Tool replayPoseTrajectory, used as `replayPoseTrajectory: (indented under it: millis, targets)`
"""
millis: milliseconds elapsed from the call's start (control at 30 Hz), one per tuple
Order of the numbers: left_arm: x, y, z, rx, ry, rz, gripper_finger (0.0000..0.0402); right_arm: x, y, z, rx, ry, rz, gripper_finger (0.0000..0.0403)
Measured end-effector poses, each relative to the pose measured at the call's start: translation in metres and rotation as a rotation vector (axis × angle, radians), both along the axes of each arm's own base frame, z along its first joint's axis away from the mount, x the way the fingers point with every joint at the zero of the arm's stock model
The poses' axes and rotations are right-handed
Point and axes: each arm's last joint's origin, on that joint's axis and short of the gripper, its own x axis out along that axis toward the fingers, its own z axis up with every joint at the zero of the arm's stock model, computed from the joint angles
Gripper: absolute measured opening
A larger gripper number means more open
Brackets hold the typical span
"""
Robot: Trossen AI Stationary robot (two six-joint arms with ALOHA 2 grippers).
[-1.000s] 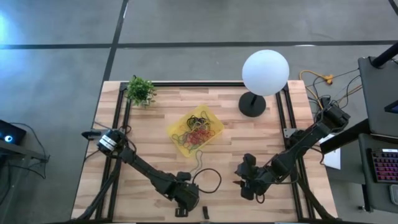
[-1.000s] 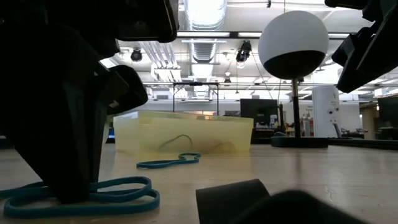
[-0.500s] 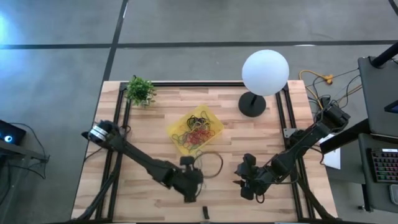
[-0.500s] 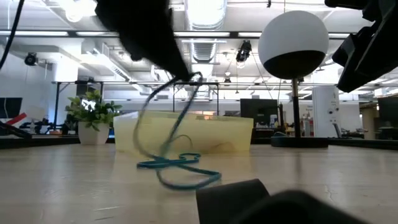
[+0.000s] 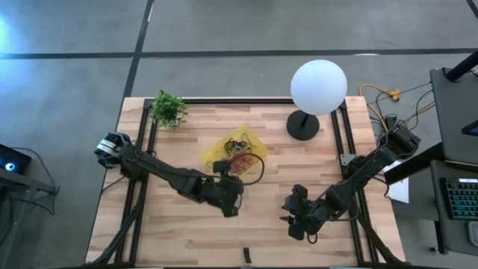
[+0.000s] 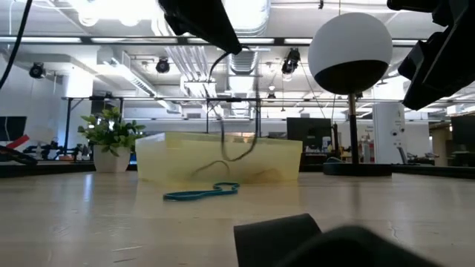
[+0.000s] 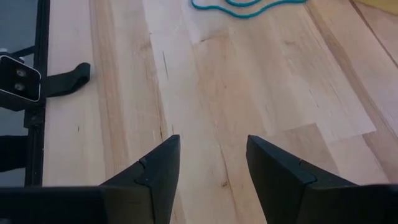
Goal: Pick and place rubber bands into bin
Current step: Put the blue rubber band into the yellow bin
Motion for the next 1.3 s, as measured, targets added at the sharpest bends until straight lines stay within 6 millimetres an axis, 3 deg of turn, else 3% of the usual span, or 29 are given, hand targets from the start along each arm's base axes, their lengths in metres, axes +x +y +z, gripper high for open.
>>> replayPoseTrajectory:
  millis: [333,867,1167,1300]
  targets:
    - [0.004,0.045,0.009,0.073,0.045,0.058,0.0000,0.001,-0.001,0.000,-0.003,-0.014,-0.026,0.0168]
    - [-0.013,0.110,0.015,0.189,0.241,0.153,0.0000,0.002,-0.001,0.001,0.003,-0.051,-0.089,0.0164]
    - [-0.024,0.122,-0.021,0.064,0.384,0.115,0.0002,0.008,-0.004,0.005,-0.004,-0.133,-0.148,0.0166]
    - [-0.029,0.121,-0.035,0.027,0.436,0.083,0.0033,0.013,-0.007,0.007,0.009,-0.150,-0.170,0.0166]
